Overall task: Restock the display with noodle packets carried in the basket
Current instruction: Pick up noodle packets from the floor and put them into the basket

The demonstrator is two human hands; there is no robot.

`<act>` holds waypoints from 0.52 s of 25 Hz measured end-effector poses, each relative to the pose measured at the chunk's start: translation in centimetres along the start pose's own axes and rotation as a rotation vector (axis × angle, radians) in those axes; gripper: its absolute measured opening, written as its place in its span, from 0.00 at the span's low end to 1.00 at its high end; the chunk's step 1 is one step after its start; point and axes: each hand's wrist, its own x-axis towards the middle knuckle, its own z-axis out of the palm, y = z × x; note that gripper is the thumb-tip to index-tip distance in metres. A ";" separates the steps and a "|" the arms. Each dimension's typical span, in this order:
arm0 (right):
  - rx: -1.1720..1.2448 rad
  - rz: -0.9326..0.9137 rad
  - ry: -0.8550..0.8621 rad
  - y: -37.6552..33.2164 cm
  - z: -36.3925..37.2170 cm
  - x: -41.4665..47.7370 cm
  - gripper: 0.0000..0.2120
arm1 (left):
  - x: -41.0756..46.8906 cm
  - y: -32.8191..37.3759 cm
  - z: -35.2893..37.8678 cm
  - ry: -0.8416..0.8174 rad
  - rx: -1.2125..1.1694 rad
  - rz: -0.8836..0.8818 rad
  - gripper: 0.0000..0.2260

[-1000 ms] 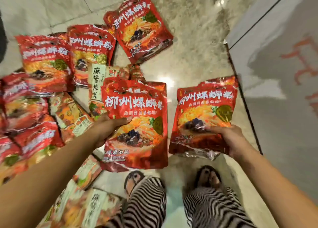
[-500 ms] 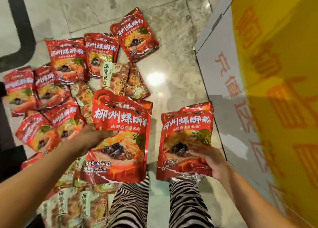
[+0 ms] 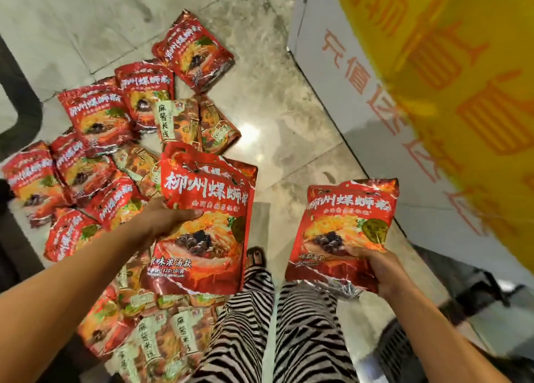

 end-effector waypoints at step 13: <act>0.120 -0.102 0.170 13.1 -14.3 -3.8 0.18 | -6.1 -2.3 18.2 -0.240 0.320 0.116 0.12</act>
